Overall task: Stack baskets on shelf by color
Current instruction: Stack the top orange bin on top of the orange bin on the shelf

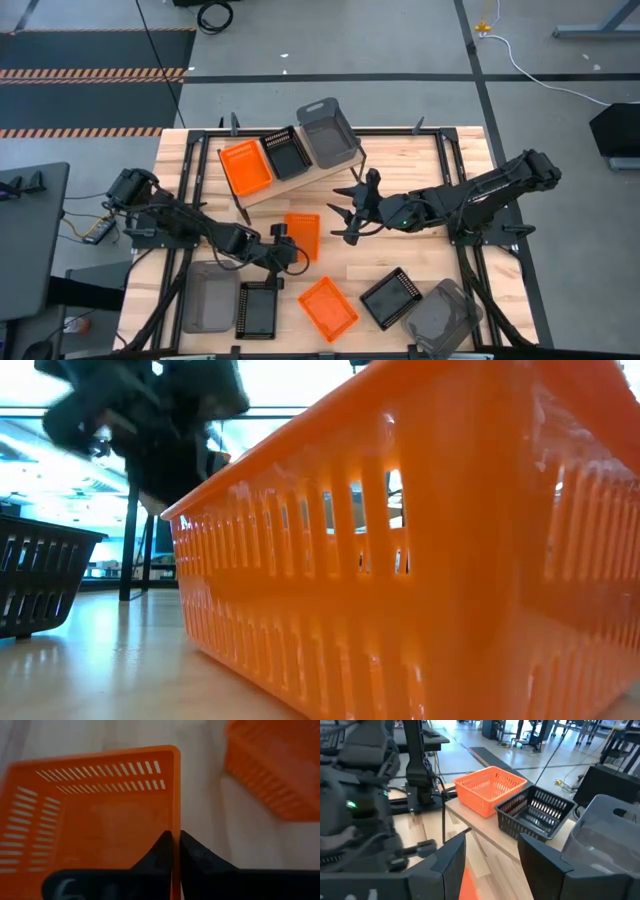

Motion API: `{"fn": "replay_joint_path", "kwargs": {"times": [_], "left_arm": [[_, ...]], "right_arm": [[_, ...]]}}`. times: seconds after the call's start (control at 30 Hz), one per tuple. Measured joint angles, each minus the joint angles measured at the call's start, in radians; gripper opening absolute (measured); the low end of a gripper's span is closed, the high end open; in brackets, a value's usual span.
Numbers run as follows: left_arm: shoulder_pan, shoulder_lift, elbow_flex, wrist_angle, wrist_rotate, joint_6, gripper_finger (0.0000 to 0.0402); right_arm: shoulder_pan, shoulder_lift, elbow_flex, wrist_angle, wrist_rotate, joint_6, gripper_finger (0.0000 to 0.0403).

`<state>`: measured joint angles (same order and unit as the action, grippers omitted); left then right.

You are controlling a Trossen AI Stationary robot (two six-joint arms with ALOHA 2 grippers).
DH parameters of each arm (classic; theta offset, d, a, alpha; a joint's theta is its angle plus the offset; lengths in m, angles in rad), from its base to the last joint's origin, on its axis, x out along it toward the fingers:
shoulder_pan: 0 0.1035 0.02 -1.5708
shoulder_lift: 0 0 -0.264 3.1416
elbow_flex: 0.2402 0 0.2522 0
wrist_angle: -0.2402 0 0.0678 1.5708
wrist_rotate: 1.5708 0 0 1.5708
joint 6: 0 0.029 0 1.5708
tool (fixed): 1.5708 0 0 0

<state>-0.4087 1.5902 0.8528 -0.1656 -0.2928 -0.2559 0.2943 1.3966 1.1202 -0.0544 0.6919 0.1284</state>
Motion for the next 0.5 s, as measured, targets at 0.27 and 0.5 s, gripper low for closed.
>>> {"fn": "replay_joint_path", "kwargs": {"times": [0.27, 0.5], "left_arm": [[-0.076, 0.000, 0.308, -0.395, -0.078, -0.016, 0.0014], [-0.096, 0.000, 0.587, -0.788, -0.197, -0.100, 0.0014]], "right_arm": [[0.015, -0.038, 0.000, 0.012, 0.000, -0.028, 0.0187], [0.055, -0.068, 0.000, 0.003, 0.000, -0.028, 0.0187]]}}
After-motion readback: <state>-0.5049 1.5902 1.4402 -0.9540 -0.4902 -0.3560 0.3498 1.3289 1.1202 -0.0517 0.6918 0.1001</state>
